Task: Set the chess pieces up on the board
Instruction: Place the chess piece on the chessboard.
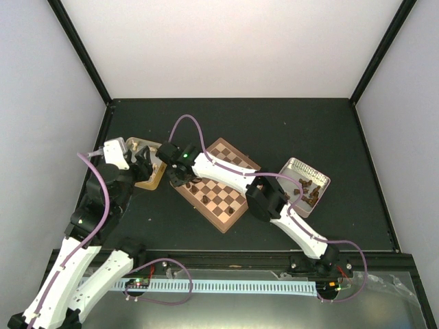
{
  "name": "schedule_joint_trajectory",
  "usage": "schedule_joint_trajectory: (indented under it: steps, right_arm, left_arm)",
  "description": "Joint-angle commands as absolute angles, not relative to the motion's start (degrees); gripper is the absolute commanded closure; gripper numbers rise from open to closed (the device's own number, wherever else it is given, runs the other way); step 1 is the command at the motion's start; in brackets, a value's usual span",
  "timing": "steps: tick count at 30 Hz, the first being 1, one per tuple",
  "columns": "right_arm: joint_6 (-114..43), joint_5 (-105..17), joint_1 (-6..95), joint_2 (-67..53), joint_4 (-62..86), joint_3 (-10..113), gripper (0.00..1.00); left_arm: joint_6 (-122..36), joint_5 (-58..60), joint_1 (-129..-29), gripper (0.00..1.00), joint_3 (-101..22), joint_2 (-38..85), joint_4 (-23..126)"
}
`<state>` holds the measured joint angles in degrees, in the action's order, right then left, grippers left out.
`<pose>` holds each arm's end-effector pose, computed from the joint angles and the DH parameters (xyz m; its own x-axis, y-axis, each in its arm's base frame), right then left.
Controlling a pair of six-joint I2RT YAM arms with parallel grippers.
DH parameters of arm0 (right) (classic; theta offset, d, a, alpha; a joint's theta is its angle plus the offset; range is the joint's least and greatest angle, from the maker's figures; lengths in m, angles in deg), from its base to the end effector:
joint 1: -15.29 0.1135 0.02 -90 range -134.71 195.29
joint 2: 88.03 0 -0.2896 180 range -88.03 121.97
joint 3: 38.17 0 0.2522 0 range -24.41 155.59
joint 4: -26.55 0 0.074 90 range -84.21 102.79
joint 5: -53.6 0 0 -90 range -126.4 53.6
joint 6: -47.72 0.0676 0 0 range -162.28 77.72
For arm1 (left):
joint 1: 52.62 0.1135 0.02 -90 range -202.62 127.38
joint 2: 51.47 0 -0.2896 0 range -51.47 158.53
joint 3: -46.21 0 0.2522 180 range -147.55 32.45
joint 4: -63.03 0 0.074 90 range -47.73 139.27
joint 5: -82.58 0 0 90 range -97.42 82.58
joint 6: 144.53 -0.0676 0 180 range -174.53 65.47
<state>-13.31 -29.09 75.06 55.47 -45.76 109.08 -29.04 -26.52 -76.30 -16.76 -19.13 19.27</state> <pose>0.2874 0.4761 0.1710 -0.8137 -0.4423 -0.3772 -0.5023 0.8616 0.0734 0.1248 -0.0306 0.3656 -0.2255 -0.3451 -0.9111 -0.0104 0.9359 -0.3520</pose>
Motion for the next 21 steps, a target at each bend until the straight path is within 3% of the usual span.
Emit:
schedule_joint_trajectory:
  steps: [1, 12, 21]
  right_arm:
    - [-13.9, -29.1, 75.3, 52.6, -42.9, 110.3, 0.7]
    - [-12.7, -27.7, 73.2, 38.4, -38.8, 102.8, 0.67]
    - [-11.2, -16.9, 63.9, 7.5, -30.7, 64.1, 0.66]
  left_arm:
    - [-29.9, -26.8, -76.0, 0.38, -17.1, -18.7, 20.2]
    - [-31.1, -25.4, -76.0, 0.36, -18.6, -17.9, 19.7]
    - [-35.5, -16.0, -75.9, 0.29, -18.8, -14.8, 22.1]
